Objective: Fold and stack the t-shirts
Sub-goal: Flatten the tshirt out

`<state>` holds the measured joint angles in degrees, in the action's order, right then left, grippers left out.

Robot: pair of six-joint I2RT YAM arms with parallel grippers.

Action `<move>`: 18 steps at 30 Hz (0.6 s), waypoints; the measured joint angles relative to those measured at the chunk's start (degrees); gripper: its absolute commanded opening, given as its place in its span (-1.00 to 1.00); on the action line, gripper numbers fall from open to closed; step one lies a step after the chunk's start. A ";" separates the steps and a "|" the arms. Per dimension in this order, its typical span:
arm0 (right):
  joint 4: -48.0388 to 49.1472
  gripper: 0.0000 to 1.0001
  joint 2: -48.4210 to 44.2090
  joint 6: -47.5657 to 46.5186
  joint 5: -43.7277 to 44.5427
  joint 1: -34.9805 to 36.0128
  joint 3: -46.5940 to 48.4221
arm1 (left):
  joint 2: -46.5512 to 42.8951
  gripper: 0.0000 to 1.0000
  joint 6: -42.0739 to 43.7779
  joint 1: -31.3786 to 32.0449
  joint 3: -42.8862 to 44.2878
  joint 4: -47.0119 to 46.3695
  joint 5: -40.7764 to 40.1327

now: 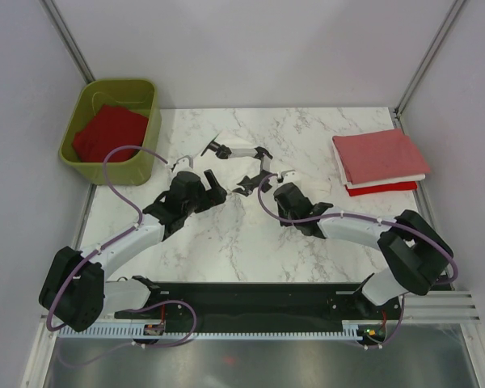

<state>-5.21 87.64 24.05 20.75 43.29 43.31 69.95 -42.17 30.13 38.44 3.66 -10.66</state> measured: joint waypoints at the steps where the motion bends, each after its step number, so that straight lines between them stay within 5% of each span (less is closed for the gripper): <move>1: -0.04 -1.00 -0.52 0.15 -0.76 0.00 0.00 | 0.00 0.99 0.00 0.00 0.00 0.00 0.17; 9: -6.67 -1.00 -12.70 2.12 -8.85 0.00 6.43 | 0.00 0.99 1.22 0.00 0.02 -1.16 2.62; 18: -19.67 -1.00 -15.87 3.32 -11.47 0.00 36.41 | 0.11 0.99 3.48 0.00 0.02 -5.22 7.39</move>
<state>-24.88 71.77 27.38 9.28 43.29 79.72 70.06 -38.70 30.13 38.46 -1.56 -3.27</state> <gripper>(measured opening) 0.013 0.993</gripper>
